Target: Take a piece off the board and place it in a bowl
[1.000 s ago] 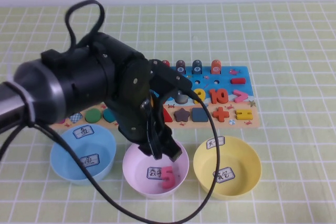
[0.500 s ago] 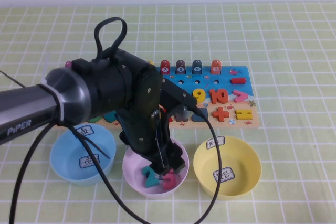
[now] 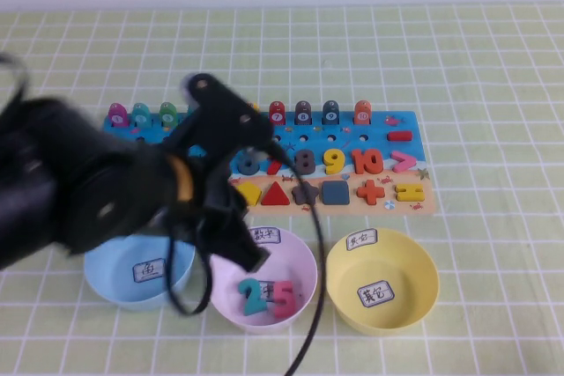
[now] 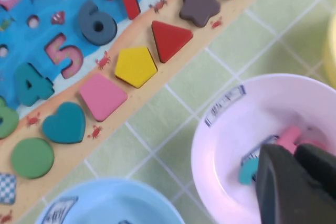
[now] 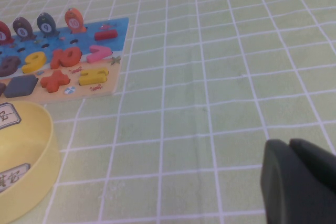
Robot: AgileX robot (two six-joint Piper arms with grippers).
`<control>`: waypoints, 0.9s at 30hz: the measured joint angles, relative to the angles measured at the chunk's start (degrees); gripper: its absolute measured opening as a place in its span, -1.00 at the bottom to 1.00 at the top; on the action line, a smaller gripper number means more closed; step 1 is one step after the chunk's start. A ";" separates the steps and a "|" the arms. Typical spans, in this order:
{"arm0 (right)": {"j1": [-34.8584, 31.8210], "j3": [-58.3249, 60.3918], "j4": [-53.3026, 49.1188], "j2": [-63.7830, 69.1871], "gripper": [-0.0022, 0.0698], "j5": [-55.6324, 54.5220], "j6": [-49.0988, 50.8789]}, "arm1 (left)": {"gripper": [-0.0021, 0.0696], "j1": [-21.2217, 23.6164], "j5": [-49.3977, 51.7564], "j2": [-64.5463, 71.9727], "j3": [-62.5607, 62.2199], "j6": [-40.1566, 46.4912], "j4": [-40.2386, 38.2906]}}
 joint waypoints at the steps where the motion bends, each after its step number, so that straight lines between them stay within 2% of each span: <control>1: 0.00 0.00 0.00 0.00 -0.99 0.00 0.00 | -0.89 0.00 -1.53 -2.76 2.54 0.00 -0.12; 10: 0.00 0.00 0.00 0.00 -0.99 0.00 0.00 | -0.94 0.00 -7.57 -22.81 18.37 -0.55 -4.25; 19: 0.00 0.00 0.00 0.00 -0.99 0.00 0.00 | -0.94 0.00 -6.73 -34.23 21.66 -0.25 -5.25; 27: 0.00 0.00 0.00 0.00 -0.99 0.00 0.00 | -0.94 0.00 -4.98 -35.35 21.86 -0.22 -3.02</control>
